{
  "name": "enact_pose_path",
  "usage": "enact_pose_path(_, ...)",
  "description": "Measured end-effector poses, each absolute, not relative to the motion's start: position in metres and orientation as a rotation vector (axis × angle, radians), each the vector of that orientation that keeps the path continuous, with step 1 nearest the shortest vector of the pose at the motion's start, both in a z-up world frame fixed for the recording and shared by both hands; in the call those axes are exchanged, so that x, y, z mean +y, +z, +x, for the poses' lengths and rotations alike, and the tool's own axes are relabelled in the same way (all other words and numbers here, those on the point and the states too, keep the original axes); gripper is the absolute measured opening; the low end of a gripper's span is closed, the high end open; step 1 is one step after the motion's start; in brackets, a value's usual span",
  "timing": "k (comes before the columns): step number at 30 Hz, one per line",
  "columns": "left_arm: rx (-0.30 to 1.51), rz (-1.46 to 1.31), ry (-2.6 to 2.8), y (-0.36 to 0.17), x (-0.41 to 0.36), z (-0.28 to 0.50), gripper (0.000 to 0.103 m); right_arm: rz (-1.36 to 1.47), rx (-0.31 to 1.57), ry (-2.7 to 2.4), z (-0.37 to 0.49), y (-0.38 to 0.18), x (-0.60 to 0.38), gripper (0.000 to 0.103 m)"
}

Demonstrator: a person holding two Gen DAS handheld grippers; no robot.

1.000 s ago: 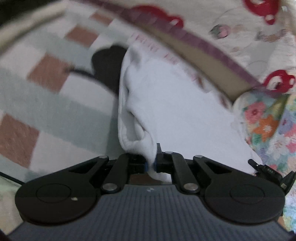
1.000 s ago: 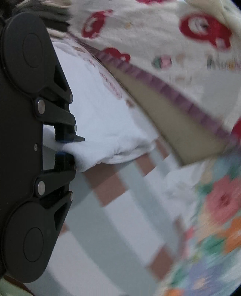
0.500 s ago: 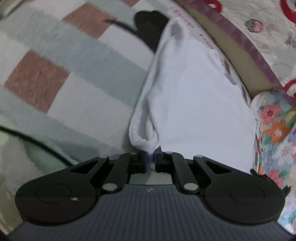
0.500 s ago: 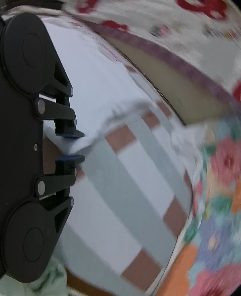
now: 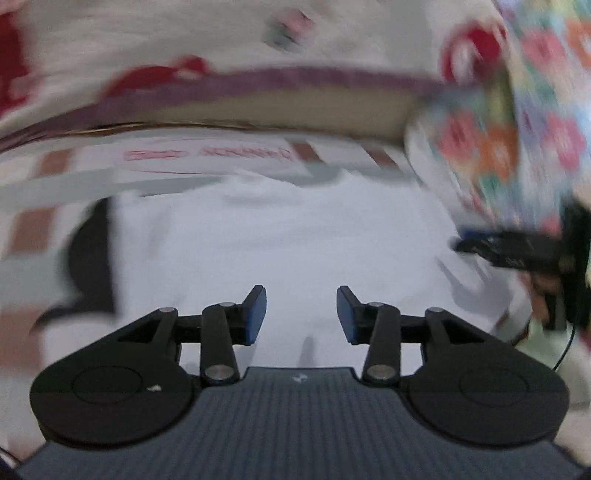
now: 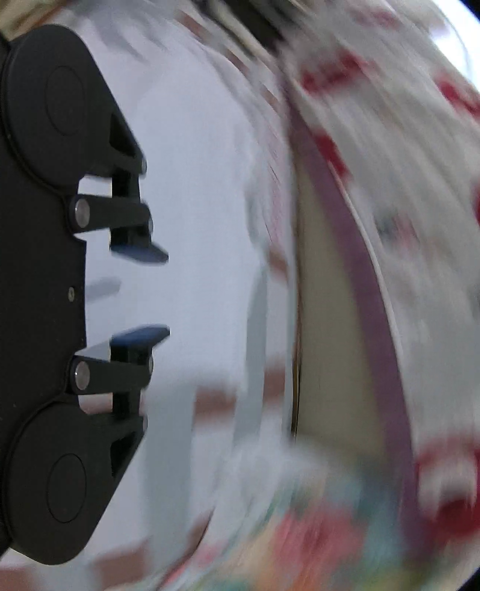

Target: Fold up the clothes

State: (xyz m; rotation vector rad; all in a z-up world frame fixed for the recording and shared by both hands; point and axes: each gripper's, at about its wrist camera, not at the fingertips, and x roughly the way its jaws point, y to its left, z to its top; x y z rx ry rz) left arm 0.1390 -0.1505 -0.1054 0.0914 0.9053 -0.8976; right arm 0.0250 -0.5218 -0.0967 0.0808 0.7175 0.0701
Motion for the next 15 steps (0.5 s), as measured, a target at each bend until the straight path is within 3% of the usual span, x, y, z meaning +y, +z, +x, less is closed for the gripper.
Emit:
enact_pose_path(4,0.925,0.235,-0.842,-0.143,-0.192,0.174,0.041,-0.012,0.778,0.117,0.063,-0.122,-0.517,0.051)
enact_pose_path(8,0.844,0.330,-0.659,-0.163,-0.178,0.205,0.041,-0.013,0.800,0.032,0.081,-0.133,-0.545,0.056)
enact_pose_path(12,0.826,0.226,-0.518,-0.159,-0.147,0.233,0.026,0.016,0.814,-0.011,0.090,-0.136,-0.577,0.053)
enact_pose_path(14,0.810,0.188,-0.458,-0.155,-0.135,0.242,0.026,0.012,0.833,-0.017,0.095,-0.133,-0.577,0.048)
enact_pose_path(15,0.795,0.181,-0.419,-0.152,-0.130,0.246,0.032,-0.009,0.843,-0.024,0.098,-0.132,-0.574,0.048)
